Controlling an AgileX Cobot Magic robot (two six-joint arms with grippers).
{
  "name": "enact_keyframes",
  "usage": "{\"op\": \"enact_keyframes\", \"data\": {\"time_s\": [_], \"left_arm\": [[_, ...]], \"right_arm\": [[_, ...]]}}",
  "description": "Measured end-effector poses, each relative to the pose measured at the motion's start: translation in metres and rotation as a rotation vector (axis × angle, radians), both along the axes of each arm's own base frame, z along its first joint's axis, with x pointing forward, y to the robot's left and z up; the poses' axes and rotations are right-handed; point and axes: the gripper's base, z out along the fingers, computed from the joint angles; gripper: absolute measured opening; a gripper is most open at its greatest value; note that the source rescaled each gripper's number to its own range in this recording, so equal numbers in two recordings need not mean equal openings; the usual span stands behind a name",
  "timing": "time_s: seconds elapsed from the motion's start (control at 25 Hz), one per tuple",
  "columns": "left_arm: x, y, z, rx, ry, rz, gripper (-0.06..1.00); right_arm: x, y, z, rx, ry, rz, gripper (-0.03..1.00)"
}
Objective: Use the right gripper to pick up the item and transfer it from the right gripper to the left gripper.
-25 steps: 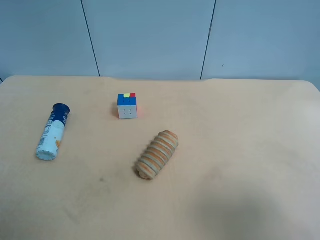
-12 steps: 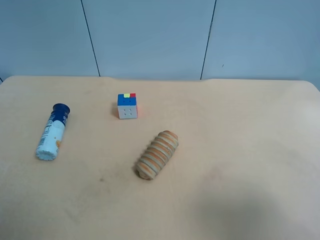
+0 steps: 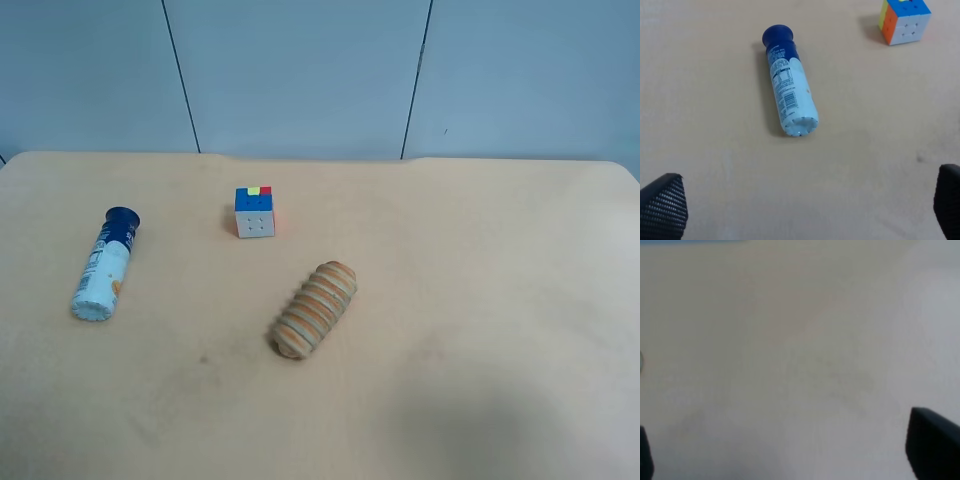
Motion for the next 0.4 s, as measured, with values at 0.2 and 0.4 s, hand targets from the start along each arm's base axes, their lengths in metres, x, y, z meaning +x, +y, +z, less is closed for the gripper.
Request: {"op": "enact_keyframes", "data": {"time_s": [0.2, 0.4], "left_arm": [[0.0, 0.0, 0.0, 0.0, 0.0, 0.0, 1.0], [0.0, 0.0, 0.0, 0.0, 0.0, 0.0, 1.0]], "right_arm": [[0.0, 0.0, 0.0, 0.0, 0.0, 0.0, 1.0], [0.0, 0.0, 0.0, 0.0, 0.0, 0.0, 1.0]]}}
